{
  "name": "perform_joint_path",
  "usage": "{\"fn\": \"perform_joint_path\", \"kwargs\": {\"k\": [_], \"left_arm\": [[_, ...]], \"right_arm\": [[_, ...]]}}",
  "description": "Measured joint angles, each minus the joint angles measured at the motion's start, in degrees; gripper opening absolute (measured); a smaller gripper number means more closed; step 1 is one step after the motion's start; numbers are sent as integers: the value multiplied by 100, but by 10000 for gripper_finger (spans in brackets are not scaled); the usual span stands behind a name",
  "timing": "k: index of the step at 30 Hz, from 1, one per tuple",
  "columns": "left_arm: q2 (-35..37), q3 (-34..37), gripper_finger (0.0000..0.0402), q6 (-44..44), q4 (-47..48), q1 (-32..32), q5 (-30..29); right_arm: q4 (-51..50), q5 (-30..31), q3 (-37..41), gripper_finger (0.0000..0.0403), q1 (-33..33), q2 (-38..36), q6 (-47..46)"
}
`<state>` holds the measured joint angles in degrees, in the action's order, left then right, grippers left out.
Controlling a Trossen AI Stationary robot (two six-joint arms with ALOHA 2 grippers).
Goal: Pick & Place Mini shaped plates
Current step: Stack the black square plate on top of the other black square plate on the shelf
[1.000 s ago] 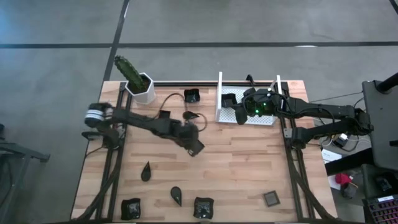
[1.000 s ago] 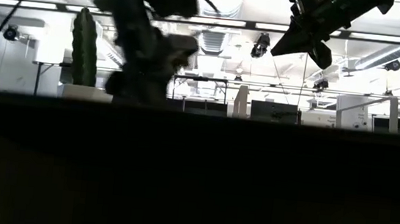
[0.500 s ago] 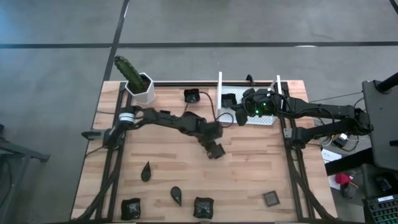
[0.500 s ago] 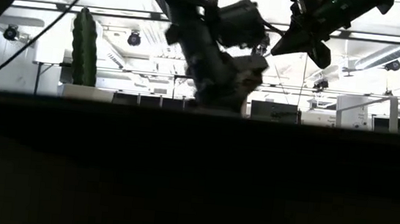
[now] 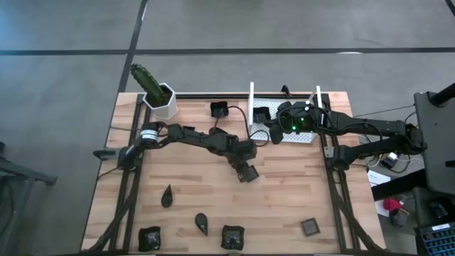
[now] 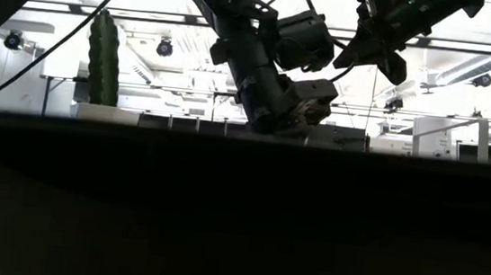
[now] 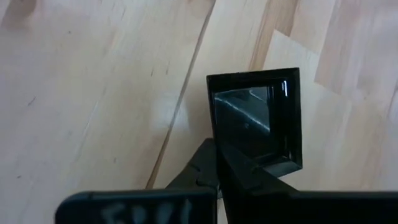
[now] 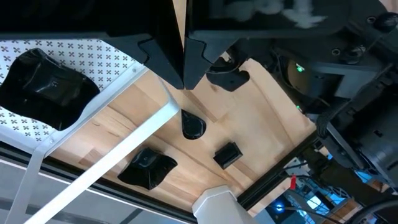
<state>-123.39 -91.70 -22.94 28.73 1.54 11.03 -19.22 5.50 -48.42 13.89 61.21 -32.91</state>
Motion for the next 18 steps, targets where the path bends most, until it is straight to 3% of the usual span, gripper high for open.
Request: {"fn": "perform_joint_path", "kwargs": {"k": [10,18], "left_arm": [[0,11,52,14,24,-2,-197],[397,13,57,22,157,87,-202]], "right_arm": [[2,0,0,8,0,-2,-4],[-18,-167,0,8,4,-4,-6]]}}
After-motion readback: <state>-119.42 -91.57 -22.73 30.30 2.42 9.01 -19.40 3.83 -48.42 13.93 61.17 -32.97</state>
